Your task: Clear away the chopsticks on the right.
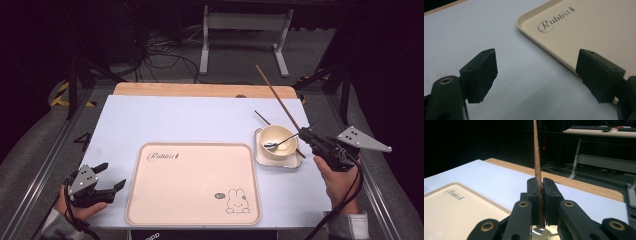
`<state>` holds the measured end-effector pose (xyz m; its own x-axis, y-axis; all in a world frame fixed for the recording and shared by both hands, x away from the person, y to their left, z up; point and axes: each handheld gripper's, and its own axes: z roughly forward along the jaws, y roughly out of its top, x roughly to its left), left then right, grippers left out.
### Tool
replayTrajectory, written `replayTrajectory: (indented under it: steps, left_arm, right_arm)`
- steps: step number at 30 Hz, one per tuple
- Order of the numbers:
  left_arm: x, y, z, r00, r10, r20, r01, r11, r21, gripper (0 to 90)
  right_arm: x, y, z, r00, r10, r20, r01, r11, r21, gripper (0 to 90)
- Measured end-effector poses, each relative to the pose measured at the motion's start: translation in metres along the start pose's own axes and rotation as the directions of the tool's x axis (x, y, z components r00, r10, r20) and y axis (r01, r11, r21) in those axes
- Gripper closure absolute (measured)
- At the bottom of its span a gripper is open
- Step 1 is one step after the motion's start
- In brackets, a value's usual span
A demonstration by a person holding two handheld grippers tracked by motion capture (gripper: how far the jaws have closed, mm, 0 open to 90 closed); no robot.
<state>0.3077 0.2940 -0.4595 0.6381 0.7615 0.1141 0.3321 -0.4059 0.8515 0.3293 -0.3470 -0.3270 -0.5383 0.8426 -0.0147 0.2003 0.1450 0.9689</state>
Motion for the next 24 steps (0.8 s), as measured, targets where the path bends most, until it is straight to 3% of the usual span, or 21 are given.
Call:
replayTrajectory:
  steps: [7,13,21,24]
  left_arm:
    - [-0.001,0.000,0.000,1.0000,0.002,0.001,-0.002,1.0000,0.003,18.3]
    - [0.000,0.000,0.000,1.0000,-0.002,-0.003,0.002,1.0000,0.004,18.3]
    - [-0.001,0.000,0.000,1.0000,-0.002,0.004,0.002,1.0000,0.000,18.0]
    - [0.000,0.000,0.000,1.0000,-0.003,0.002,0.003,1.0000,-0.003,17.8]
  right_arm:
    - [0.020,-0.005,0.008,0.9981,-0.021,-0.059,0.023,0.999,0.033,85.3]
    - [0.046,-0.018,0.019,0.9902,-0.035,-0.135,0.047,0.995,0.084,85.2]
    - [0.075,-0.039,0.033,0.9782,-0.043,-0.203,0.079,0.983,0.168,85.2]
    - [0.086,-0.052,0.043,0.9725,-0.044,-0.229,0.095,0.971,0.219,85.2]
